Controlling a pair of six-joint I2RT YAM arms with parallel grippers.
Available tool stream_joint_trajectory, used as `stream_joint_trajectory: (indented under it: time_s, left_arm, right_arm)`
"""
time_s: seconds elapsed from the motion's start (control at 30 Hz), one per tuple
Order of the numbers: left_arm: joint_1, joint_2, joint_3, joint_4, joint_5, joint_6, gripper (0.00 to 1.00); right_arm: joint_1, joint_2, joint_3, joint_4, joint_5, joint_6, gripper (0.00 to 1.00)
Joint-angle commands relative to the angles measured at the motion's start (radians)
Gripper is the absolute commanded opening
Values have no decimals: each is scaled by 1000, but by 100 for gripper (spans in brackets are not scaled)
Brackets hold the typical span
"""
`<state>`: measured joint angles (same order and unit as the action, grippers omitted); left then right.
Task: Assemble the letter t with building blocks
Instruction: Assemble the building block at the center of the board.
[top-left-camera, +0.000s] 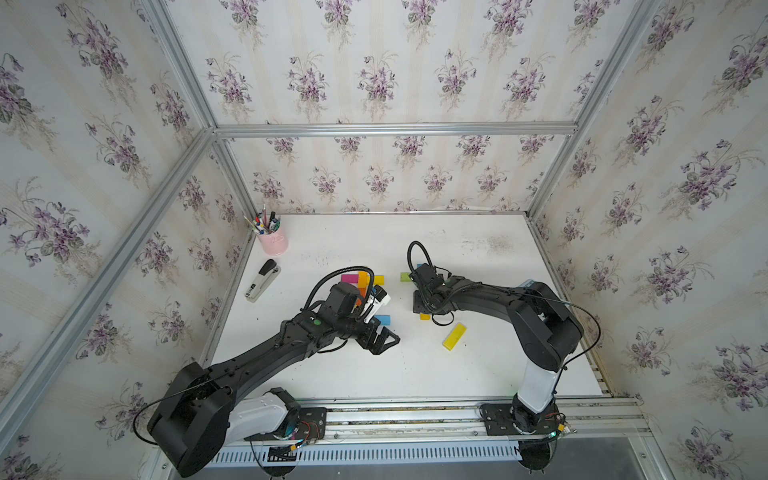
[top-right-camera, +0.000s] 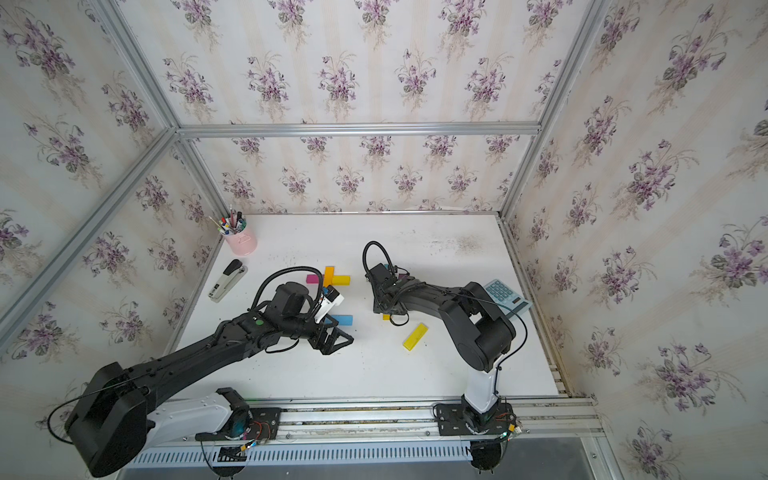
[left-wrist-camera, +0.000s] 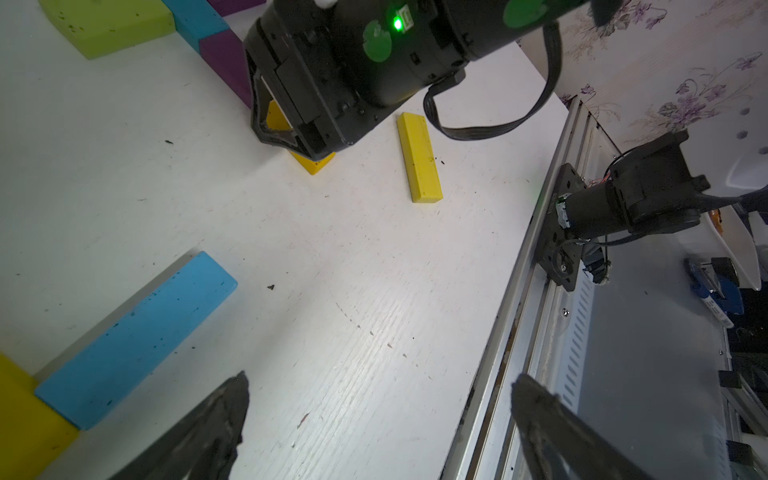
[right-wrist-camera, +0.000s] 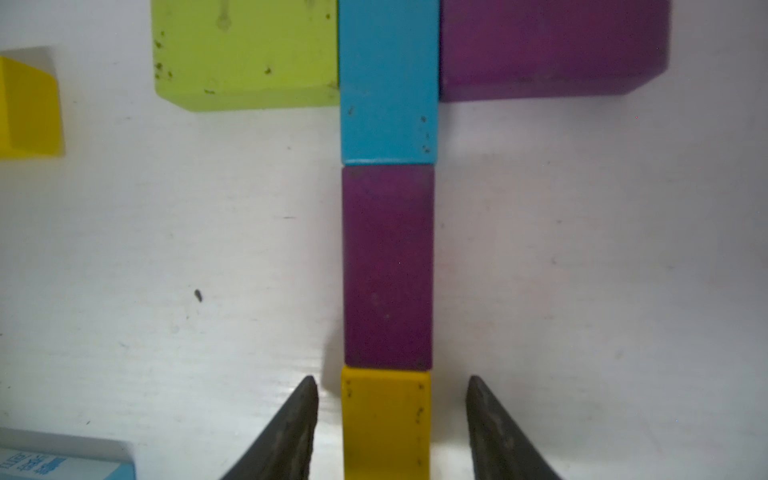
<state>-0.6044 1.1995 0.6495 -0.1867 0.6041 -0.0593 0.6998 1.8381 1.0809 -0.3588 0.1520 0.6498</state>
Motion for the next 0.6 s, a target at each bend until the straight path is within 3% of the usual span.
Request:
stream_joint_trajectory:
  time_s: [0.0, 0.57]
  left_arm:
    - [2, -1, 12, 10, 10, 15, 100]
    - [2, 11, 18, 10, 19, 14, 100]
  right_arm:
    - [-4, 12, -10, -46, -10, -10, 56]
    - [-5, 13, -21, -37, -11, -13, 47]
